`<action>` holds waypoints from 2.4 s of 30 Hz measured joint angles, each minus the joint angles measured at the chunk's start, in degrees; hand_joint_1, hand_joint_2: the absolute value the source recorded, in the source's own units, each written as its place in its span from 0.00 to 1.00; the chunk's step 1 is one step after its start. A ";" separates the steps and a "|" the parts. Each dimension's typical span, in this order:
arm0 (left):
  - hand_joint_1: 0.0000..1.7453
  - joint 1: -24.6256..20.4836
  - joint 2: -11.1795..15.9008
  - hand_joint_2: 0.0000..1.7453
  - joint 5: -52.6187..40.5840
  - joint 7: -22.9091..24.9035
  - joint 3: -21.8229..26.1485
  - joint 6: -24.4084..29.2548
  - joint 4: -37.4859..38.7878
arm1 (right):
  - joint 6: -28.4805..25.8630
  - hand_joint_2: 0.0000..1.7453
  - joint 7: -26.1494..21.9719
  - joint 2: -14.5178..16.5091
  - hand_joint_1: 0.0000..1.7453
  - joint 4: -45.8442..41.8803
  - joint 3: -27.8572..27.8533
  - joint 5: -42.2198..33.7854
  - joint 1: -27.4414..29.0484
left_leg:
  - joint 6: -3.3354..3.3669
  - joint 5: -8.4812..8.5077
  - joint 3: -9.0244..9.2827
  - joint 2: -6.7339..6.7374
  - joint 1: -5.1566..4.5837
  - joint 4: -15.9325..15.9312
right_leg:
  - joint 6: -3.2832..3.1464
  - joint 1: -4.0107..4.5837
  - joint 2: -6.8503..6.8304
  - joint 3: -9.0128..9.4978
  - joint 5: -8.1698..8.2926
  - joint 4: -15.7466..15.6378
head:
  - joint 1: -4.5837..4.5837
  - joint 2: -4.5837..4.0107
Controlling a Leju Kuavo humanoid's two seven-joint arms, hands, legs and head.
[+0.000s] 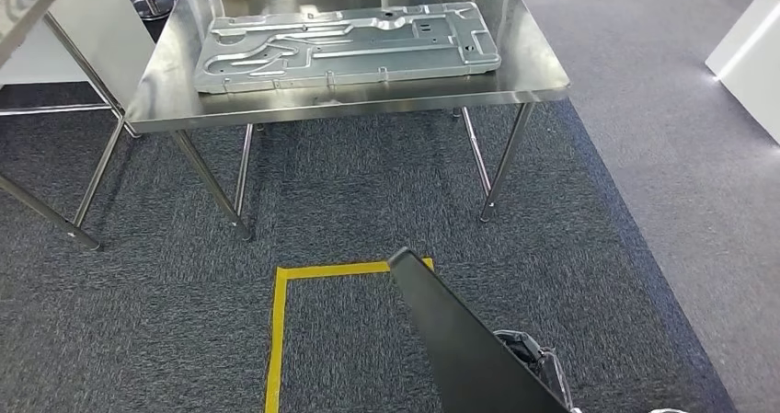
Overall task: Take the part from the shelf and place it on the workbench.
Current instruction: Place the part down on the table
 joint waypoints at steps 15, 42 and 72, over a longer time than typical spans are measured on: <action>0.00 0.60 0.67 1.00 -1.09 1.42 0.88 0.14 0.02 | -4.90 1.00 5.41 -0.07 1.00 3.11 0.38 1.45 0.18 | 3.34 6.51 8.70 0.44 -0.27 -16.71 | 3.46 -0.71 0.39 -8.02 -7.18 15.86 | 0.02 0.00; 0.00 -0.18 0.92 1.00 -1.43 2.72 2.17 0.84 1.41 | -5.08 1.00 15.17 -0.19 1.00 0.36 -13.53 15.75 -2.04 | 3.22 9.54 4.56 0.04 -0.41 -15.46 | 2.17 0.25 1.05 -1.71 -4.55 6.14 | 0.01 0.00; 0.00 -2.82 2.78 1.00 -9.15 3.75 -3.02 -1.05 1.92 | 4.14 1.00 28.88 0.14 1.00 43.79 3.15 34.99 -57.64 | 2.49 10.28 4.10 0.08 -0.07 -15.90 | 2.28 -0.12 0.60 -5.41 0.29 4.70 | 0.00 0.00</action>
